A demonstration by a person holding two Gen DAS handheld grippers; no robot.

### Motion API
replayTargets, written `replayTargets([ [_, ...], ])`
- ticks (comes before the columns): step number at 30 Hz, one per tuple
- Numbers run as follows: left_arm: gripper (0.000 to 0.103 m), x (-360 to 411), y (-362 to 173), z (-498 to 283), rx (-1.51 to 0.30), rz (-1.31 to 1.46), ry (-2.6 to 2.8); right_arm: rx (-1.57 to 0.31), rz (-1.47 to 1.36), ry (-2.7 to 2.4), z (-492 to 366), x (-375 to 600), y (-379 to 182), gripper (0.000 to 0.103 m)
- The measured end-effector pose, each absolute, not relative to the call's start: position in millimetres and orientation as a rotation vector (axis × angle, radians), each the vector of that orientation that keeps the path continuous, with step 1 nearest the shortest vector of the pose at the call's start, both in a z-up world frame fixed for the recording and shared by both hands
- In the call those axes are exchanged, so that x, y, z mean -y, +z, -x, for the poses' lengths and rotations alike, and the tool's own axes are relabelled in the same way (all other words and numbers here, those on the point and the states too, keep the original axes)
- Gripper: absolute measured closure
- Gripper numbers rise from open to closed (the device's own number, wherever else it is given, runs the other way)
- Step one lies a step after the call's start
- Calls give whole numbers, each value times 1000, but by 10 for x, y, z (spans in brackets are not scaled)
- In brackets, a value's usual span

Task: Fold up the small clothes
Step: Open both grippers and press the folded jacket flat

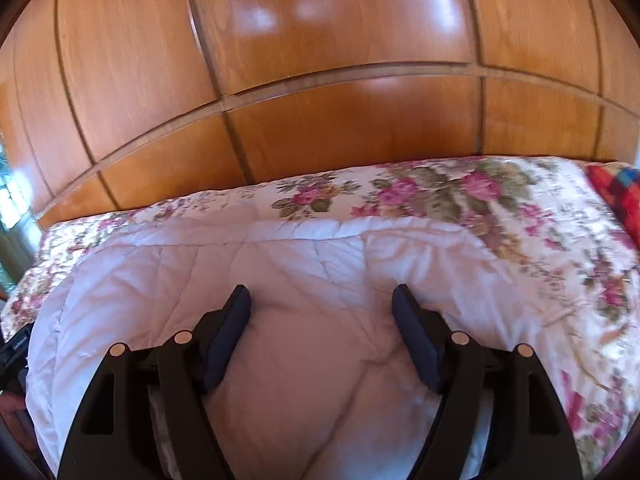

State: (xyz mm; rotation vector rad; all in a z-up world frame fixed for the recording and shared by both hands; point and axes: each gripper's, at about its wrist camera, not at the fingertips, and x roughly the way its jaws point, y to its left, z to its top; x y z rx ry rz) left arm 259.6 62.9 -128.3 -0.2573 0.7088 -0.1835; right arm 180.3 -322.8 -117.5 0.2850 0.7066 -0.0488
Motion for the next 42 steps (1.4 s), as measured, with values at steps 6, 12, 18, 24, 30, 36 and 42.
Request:
replayTargets([
  [6, 13, -636, -1188, -2513, -691, 262, -182, -745, -295, -90, -1401, 3077, -917, 20],
  [12, 10, -444, -775, -2061, -596, 178, -277, -779, -236, -94, -1004, 2876, -809, 19],
  [18, 9, -293, -579, -1500, -536, 196, -353, -789, -255, -85, -728, 2802, -769, 17],
  [24, 9, -81, -710, -1114, -576, 124, -367, -805, -241, -76, -525, 2713, -749, 14],
  [30, 9, -75, -969, -973, -672, 127, -375, -811, -253, -51, -305, 2692, -757, 11],
  [36, 9, -152, -1164, -908, -727, 154, -342, -859, -248, -60, -148, 2704, -911, 11],
  [42, 9, -157, -1182, -830, -715, 141, -344, -899, -249, -85, -20, 2735, -1022, 11],
])
